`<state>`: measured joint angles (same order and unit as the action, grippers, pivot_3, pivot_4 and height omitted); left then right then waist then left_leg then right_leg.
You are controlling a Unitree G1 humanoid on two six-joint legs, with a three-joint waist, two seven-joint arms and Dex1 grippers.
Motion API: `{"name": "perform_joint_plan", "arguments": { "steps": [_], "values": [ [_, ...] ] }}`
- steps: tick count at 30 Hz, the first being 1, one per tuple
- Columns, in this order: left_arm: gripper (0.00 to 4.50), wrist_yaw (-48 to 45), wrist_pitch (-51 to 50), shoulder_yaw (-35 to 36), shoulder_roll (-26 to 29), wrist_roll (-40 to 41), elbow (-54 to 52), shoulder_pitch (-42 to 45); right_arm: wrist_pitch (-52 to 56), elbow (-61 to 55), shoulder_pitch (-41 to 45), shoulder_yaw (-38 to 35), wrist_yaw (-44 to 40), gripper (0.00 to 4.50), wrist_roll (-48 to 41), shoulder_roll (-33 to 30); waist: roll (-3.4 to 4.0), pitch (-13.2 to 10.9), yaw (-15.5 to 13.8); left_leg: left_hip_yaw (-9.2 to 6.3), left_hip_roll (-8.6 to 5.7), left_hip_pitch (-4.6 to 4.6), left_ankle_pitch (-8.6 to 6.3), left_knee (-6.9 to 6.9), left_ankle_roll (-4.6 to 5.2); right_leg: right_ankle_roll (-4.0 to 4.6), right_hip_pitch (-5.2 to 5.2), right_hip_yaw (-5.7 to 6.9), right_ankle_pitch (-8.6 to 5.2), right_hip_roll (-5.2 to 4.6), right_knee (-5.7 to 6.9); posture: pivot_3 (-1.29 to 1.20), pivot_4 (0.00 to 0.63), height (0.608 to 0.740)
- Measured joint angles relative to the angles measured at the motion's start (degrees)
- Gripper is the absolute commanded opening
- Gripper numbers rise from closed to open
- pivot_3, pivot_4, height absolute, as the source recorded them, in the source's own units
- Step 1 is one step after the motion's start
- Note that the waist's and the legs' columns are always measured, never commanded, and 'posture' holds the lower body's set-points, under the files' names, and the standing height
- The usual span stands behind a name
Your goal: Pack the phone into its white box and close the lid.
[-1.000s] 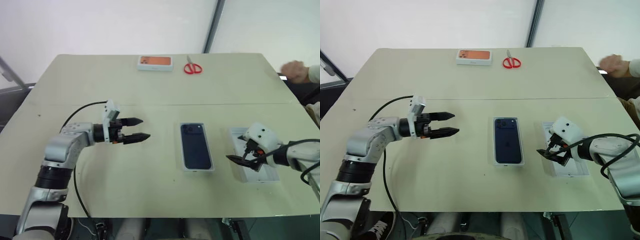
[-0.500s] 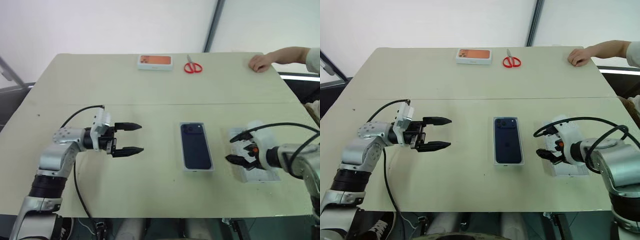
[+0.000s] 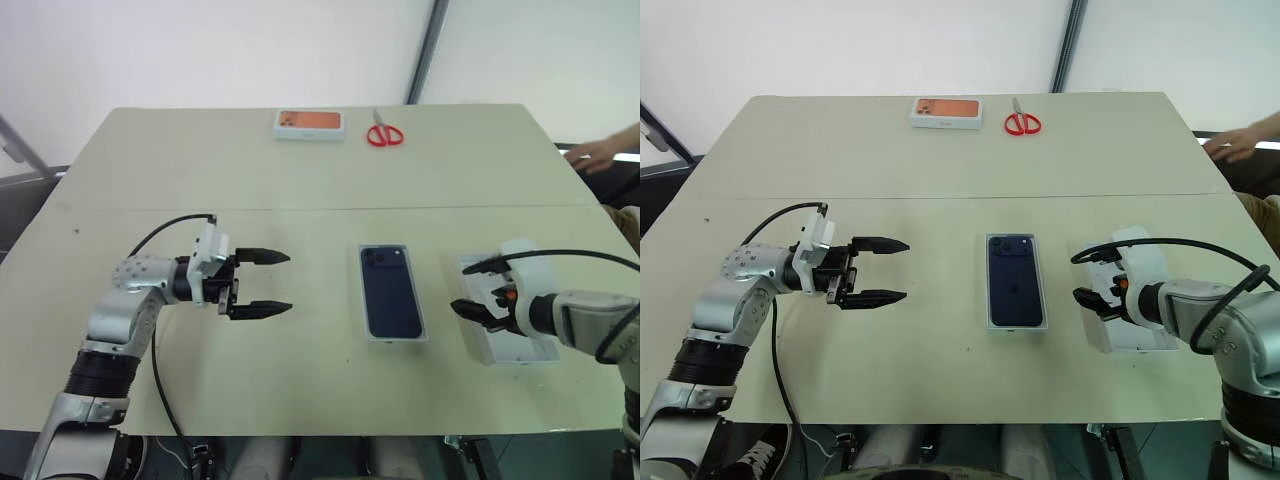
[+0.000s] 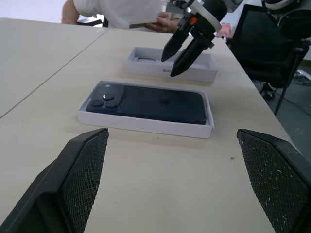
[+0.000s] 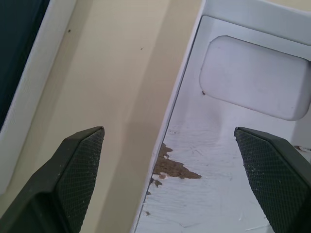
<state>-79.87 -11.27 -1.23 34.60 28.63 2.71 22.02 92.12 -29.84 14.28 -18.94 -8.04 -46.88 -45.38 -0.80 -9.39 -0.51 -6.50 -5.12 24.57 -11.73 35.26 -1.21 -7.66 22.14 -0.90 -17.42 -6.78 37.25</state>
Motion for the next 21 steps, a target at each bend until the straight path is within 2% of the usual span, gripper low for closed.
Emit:
{"name": "perform_joint_plan", "arguments": {
  "steps": [8, 14, 17, 21],
  "values": [
    [4.47, 0.24, 1.01, -0.22, -1.02, -0.53, 0.44, -0.15, 0.00, 3.10, -0.64, -0.93, 17.38, 4.48, -17.72, 0.05, 0.00, 0.00, 0.13, 0.01, 0.00, 0.00, 0.01, 0.00, 0.01, 0.00, -0.01, 0.00, 0.00, 0.02, 0.01, 0.00, 0.150, 0.740],
    [4.47, 1.32, 1.00, -0.22, -1.59, -0.59, 0.40, -0.73, 0.00, 4.20, -1.80, -1.76, 27.19, 4.48, -25.21, -0.51, 0.00, 0.00, 0.25, 0.01, 0.00, -0.01, 0.01, 0.02, 0.02, 0.00, -0.03, 0.00, 0.00, 0.05, 0.03, 0.00, 0.150, 0.740],
    [4.50, 1.51, 0.97, -0.23, -1.64, -0.60, 0.32, -0.73, 0.00, 4.39, -1.79, -1.76, 30.68, 3.75, -28.32, -0.52, 0.00, 0.00, 0.35, 0.02, 0.00, -0.01, 0.01, 0.01, 0.03, 0.00, -0.03, 0.00, 0.00, 0.06, 0.04, 0.00, 0.150, 0.740],
    [4.50, 1.67, 1.00, -0.26, -2.00, -0.64, 0.33, -0.73, 0.01, 4.83, -1.79, -1.68, 35.08, 1.72, -32.17, -0.18, 0.00, 0.00, 0.42, 0.02, 0.00, -0.01, 0.02, 0.01, 0.03, -0.01, -0.03, 0.00, 0.00, 0.06, 0.04, 0.00, 0.150, 0.740]
  ]
}}
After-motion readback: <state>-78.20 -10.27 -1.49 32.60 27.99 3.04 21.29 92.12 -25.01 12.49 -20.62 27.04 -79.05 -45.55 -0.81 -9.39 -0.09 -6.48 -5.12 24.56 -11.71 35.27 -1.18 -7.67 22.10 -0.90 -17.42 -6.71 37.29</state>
